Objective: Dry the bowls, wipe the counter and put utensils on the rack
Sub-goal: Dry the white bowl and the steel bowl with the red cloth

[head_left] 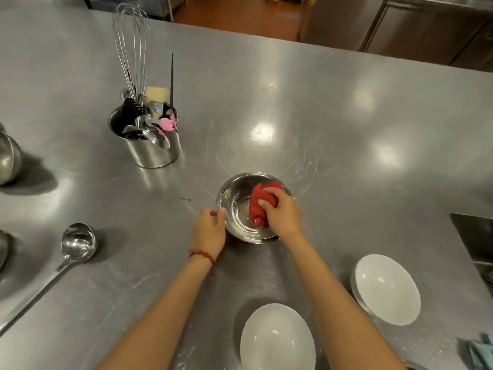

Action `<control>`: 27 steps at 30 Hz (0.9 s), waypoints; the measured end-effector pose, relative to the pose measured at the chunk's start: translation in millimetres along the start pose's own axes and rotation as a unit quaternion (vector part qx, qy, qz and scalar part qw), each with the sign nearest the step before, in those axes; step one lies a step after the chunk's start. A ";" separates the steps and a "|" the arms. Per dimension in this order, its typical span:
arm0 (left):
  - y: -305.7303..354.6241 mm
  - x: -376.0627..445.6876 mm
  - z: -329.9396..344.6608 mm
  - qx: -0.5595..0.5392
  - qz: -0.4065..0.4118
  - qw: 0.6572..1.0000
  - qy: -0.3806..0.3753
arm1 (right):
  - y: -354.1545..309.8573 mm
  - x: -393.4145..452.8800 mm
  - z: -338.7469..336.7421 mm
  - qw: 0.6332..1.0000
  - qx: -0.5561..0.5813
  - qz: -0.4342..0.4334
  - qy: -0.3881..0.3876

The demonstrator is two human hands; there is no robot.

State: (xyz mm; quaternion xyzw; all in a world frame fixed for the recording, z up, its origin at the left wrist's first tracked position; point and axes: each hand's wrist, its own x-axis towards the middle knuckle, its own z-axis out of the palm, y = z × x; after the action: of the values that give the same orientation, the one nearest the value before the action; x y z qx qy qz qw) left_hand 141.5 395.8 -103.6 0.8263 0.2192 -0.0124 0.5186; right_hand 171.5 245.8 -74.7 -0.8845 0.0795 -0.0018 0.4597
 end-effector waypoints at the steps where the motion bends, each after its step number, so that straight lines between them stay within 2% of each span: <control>1: 0.4 2.6 4.5 -0.017 -0.010 1.000 0.006 | 1.1 5.4 4.9 0.999 -0.046 -0.010 -0.015; 5: 1.4 9.7 18.4 -0.059 -0.037 0.997 0.039 | 5.4 15.2 15.7 0.980 -0.186 0.001 -0.073; 7: 2.3 10.2 22.8 -0.071 -0.035 0.995 0.052 | 5.3 16.1 15.8 0.980 -0.167 0.009 -0.104; 11: 3.0 9.8 26.8 -0.062 -0.008 0.995 0.071 | 0.8 9.0 20.4 0.977 -0.038 0.013 -0.211; 14: -0.1 13.1 26.3 -0.062 0.004 0.996 0.062 | -5.6 11.0 34.0 0.982 -0.060 -0.040 -0.173; 17: -2.4 12.4 25.9 -0.076 0.016 0.995 0.065 | -8.1 17.7 42.4 0.967 -0.197 -0.116 -0.107; 20: -1.2 5.9 29.9 -0.084 0.020 0.992 0.092 | -11.2 28.3 31.3 0.934 -0.333 -0.115 -0.064; 24: 0.0 5.0 33.7 -0.115 0.002 0.988 0.103 | -4.8 28.4 1.9 0.890 -0.434 -0.082 -0.115; 27: 0.2 0.9 38.5 -0.133 -0.003 0.986 0.103 | -4.6 18.7 -8.2 0.908 -0.368 -0.037 -0.198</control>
State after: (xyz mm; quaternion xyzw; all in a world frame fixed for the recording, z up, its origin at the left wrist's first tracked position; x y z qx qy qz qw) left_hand 150.3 362.8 -121.5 0.7462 0.2736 0.1002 0.5985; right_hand 190.0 239.1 -67.5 -0.9755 -0.0508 0.1854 0.1071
